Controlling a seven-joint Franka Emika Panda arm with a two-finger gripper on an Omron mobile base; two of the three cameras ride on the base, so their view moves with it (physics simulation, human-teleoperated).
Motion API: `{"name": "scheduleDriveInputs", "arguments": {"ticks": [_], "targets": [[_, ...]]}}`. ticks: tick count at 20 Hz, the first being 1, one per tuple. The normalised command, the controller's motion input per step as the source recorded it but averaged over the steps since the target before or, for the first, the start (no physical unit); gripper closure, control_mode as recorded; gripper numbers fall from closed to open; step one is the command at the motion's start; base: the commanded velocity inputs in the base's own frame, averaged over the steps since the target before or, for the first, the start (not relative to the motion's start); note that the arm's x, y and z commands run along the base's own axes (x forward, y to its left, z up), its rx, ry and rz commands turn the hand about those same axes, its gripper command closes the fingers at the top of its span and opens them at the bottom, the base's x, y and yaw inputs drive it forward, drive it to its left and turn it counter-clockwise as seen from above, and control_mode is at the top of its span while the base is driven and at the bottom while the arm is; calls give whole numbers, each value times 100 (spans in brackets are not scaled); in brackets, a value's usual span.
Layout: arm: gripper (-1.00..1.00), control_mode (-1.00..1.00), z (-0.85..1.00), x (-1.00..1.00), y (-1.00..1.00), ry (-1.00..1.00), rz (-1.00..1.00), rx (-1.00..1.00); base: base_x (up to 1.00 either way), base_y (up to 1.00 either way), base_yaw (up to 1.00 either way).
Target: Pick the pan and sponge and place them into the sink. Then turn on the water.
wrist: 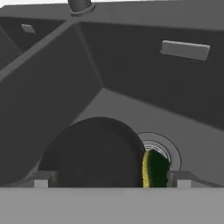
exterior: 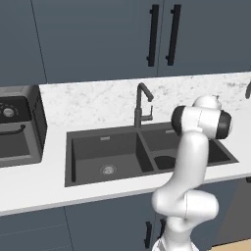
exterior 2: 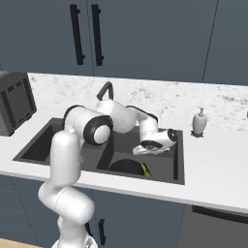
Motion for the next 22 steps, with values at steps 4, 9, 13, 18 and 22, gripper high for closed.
{"name": "scheduleDriveInputs", "arguments": {"ticks": [4,9,13,18,22], "targets": [[-100,-100,89,-13,20,-15,0,0,0,0,0],[-100,-100,88,-10,6,-16,0,0,0,0,0],[-100,-100,69,-10,9,-21,0,0,0,0,0],[-100,-100,53,-1,28,-18,0,2,0,0,0],[-100,-100,39,0,39,-15,0,8,0,0,0]]}}
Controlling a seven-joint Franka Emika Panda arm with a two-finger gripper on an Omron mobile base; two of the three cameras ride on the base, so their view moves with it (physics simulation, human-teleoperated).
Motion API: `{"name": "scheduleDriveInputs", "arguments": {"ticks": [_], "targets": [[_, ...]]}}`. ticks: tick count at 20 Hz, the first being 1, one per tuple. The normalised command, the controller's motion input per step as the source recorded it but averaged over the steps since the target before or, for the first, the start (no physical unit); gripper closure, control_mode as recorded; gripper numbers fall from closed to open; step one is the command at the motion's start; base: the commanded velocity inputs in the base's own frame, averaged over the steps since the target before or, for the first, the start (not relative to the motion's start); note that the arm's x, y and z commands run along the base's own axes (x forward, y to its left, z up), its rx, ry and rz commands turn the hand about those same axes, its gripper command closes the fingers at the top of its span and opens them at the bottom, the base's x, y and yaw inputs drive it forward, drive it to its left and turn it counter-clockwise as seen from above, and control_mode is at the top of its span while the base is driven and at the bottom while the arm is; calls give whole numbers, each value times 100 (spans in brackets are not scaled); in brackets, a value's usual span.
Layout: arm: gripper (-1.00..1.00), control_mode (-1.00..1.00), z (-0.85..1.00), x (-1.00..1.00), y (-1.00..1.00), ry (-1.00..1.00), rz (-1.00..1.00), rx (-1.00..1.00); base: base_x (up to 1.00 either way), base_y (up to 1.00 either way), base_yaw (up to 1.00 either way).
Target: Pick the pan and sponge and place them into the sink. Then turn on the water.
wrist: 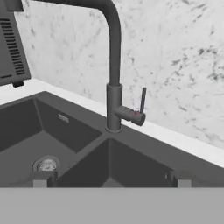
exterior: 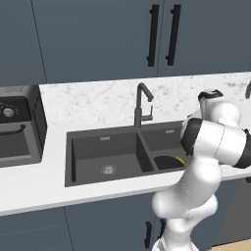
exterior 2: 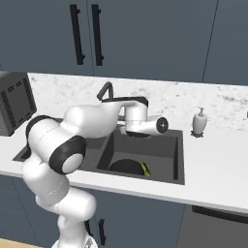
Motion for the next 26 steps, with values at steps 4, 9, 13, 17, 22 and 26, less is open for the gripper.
{"name": "scheduleDriveInputs", "arguments": {"ticks": [4,9,13,17,22,26], "targets": [[-100,-100,34,0,16,-14,0,15,0,0,0],[-100,-100,14,0,10,-12,1,17,0,0,0],[-100,-100,0,18,28,-5,4,9,0,0,0],[-100,-100,0,35,33,0,6,2,0,0,0],[-100,-100,0,23,7,-3,5,3,0,0,0],[-100,-100,-4,23,21,-15,1,0,0,0,0]]}}
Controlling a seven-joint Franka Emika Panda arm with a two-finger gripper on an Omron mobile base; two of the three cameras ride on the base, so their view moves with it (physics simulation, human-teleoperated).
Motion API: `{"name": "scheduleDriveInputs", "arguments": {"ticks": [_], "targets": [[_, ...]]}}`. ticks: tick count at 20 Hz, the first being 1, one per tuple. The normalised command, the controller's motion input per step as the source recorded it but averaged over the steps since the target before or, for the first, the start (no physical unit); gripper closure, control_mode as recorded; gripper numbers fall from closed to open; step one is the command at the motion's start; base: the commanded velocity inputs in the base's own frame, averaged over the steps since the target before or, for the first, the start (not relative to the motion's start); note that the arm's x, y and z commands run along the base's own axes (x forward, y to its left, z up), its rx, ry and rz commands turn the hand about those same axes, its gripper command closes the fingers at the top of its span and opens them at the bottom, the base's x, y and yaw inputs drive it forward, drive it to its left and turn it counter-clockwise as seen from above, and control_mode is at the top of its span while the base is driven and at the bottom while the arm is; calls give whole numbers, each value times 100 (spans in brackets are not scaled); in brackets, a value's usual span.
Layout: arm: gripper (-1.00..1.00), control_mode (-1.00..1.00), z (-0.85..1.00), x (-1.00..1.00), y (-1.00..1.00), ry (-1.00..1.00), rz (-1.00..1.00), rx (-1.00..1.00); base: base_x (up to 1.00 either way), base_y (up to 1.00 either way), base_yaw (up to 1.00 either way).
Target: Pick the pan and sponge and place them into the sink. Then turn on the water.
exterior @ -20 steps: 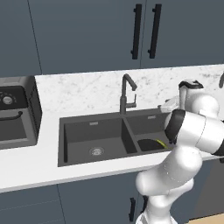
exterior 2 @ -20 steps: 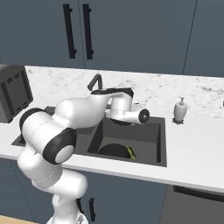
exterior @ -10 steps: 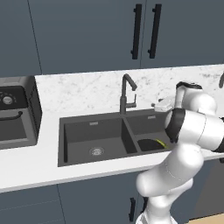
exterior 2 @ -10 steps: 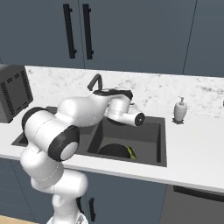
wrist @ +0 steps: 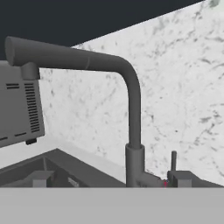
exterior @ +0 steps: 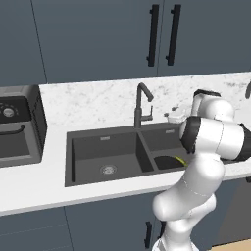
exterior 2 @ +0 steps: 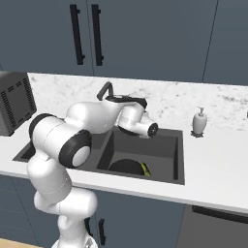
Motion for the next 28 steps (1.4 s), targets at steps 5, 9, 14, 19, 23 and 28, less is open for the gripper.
{"name": "scheduleDriveInputs", "arguments": {"ticks": [5,9,14,19,23,28], "targets": [[-100,-100,-13,39,22,-14,0,0,0,0,0],[-100,-100,-15,28,4,-6,0,0,0,0,0],[-100,-100,-8,23,0,-1,0,0,0,0,0],[-100,-100,-18,30,1,0,0,0,0,0,0],[-100,-100,-25,38,1,0,0,3,0,0,0],[-100,-100,-26,45,0,0,0,9,0,0,0]]}}
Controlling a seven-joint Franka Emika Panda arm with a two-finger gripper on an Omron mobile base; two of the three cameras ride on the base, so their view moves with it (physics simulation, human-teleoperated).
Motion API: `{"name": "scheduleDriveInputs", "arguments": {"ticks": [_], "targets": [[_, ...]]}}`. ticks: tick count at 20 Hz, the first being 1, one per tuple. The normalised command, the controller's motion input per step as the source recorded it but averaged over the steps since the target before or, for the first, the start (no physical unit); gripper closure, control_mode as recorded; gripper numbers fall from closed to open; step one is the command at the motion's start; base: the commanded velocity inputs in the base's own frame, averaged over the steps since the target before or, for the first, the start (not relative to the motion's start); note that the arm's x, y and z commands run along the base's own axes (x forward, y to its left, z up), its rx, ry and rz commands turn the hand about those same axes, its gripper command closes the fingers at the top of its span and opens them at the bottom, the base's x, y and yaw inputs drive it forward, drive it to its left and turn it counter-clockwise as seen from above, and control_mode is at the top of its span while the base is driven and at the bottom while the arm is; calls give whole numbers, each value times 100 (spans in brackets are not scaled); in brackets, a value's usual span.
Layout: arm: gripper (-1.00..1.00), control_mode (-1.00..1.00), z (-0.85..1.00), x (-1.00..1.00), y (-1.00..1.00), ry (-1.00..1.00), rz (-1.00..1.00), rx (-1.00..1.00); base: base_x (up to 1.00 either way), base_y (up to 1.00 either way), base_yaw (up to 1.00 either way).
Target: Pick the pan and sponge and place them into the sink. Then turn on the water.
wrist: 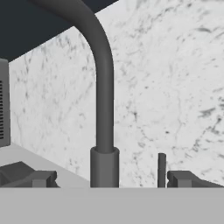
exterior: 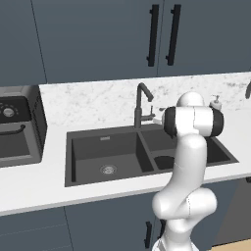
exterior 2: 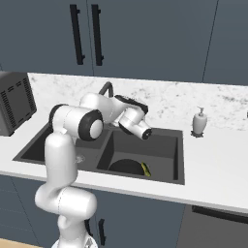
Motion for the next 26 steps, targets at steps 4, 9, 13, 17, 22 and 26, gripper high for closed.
{"name": "scheduleDriveInputs", "arguments": {"ticks": [4,9,13,17,22,26], "targets": [[-100,-100,-16,42,0,0,0,12,0,0,0],[-100,-100,-4,27,-2,-2,0,14,0,0,0],[-100,-100,-4,31,0,0,0,10,0,0,0],[-100,-100,-1,37,0,0,0,0,0,0,0],[-100,-100,0,41,0,0,0,0,0,0,0],[-100,-100,-6,33,0,0,0,0,0,0,0]]}}
